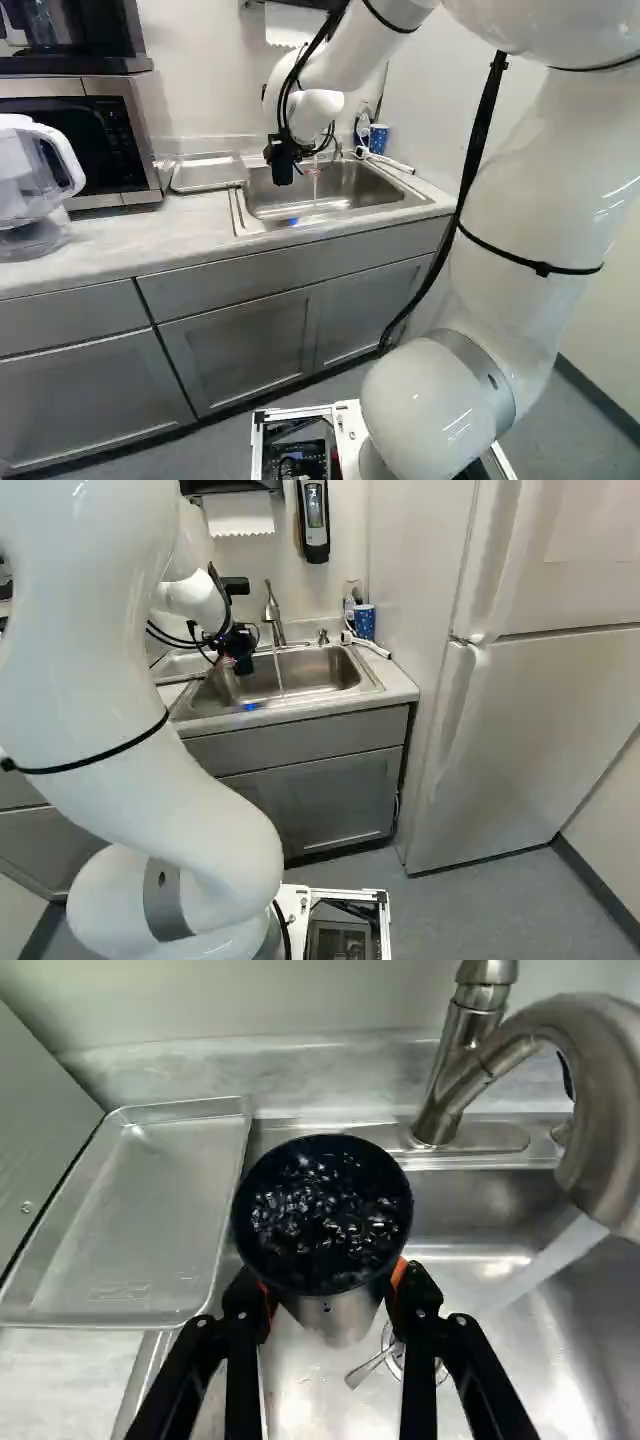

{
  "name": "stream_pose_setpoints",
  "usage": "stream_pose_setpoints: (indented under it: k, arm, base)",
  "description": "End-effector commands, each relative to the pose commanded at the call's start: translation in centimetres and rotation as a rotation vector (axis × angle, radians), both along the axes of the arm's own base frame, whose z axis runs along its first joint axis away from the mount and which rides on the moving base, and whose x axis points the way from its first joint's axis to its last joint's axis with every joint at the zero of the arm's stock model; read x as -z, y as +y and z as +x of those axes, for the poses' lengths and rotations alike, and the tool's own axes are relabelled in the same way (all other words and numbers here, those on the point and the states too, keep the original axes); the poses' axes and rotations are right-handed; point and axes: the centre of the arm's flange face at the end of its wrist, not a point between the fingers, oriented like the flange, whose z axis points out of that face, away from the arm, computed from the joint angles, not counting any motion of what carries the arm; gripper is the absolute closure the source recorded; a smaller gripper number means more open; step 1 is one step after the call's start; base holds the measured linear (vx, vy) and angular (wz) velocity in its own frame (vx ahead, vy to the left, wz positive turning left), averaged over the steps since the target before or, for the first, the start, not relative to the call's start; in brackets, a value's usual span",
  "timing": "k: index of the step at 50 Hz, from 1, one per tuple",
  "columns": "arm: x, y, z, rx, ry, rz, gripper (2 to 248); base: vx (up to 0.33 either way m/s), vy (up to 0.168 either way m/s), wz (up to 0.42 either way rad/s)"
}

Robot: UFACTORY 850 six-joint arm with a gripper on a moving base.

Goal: Rinse the cup and place it in the tray

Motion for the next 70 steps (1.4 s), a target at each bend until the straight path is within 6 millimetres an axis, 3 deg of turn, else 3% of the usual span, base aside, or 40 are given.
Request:
stream_pose_setpoints:
  k: [9, 32, 70]
  arm:
    - [-1.0, 0.9, -0.2, -0.021, -0.021, 0.003, 127]
    - [-3.7, 0.8, -0.8, 0.07, -0.027, 0.141, 127]
    - [-8.0, 0.8, -1.7, -0.022, -0.142, 0.054, 127]
  base:
    - [0.0, 0.0, 0.0]
    - [0.0, 0.0, 0.0]
    - [0.0, 0.0, 0.0]
